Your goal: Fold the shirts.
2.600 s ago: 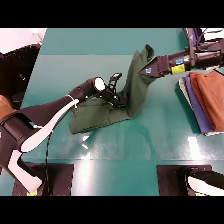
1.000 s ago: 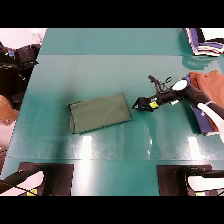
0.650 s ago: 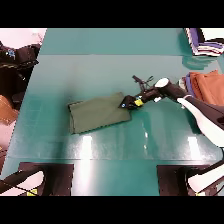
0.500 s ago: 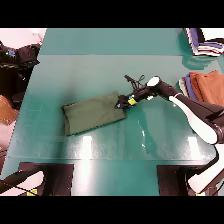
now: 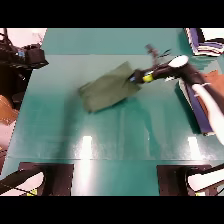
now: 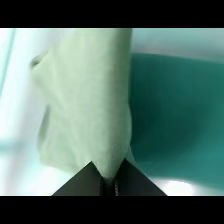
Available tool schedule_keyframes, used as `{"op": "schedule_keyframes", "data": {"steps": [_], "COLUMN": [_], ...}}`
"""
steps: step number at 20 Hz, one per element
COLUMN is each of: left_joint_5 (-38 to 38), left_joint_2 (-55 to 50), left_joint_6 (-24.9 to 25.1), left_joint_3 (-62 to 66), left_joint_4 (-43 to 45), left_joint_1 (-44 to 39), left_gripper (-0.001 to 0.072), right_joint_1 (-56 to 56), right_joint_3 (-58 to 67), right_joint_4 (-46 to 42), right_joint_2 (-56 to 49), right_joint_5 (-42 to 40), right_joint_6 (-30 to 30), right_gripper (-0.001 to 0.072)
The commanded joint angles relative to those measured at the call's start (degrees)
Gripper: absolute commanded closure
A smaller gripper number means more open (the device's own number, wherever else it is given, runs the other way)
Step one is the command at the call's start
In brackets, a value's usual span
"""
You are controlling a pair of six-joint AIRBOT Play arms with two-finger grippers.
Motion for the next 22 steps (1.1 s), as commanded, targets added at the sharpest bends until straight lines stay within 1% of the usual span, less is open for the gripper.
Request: {"op": "schedule_keyframes", "data": {"steps": [1,5,9,12,14,19,22], "left_joint_5": [2.43,2.99,2.97,2.99,2.97,2.89,2.91], "left_joint_2": [-0.02,-0.02,-0.02,-0.02,-0.02,-0.02,-0.02], "left_joint_6": [-0.02,-0.13,-0.15,-1.44,-1.62,-1.6,-1.55], "left_joint_3": [0.0,0.0,0.0,0.0,0.0,0.0,0.0], "left_joint_4": [0.11,0.07,-1.25,-1.29,-1.29,-1.27,-1.2], "left_joint_1": [-5.07,-7.8,-7.8,-7.8,-7.8,-7.8,-7.8], "left_gripper": [0.0685,0.0684,0.0684,0.0684,0.0684,0.0684,0.0684], "right_joint_1": [-13.99,-30.01,-38.45,-39.95,-39.95,-40.02,-40.02], "right_joint_3": [0.33,0.33,0.31,0.44,2.43,13.09,15.89], "right_joint_4": [-8.66,-8.76,-8.7,-8.22,-8.28,-8.85,-8.94], "right_joint_2": [7.37,11.34,11.45,11.52,11.5,13.4,16.09], "right_joint_5": [-2.12,-3.5,-6.23,-10.19,-11.23,-7.58,-3.15], "right_joint_6": [4.42,4.63,4.63,4.61,4.57,4.39,5.42], "right_gripper": [0.0698,0.0698,0.0699,0.0698,0.0698,0.0698,0.0699]}}
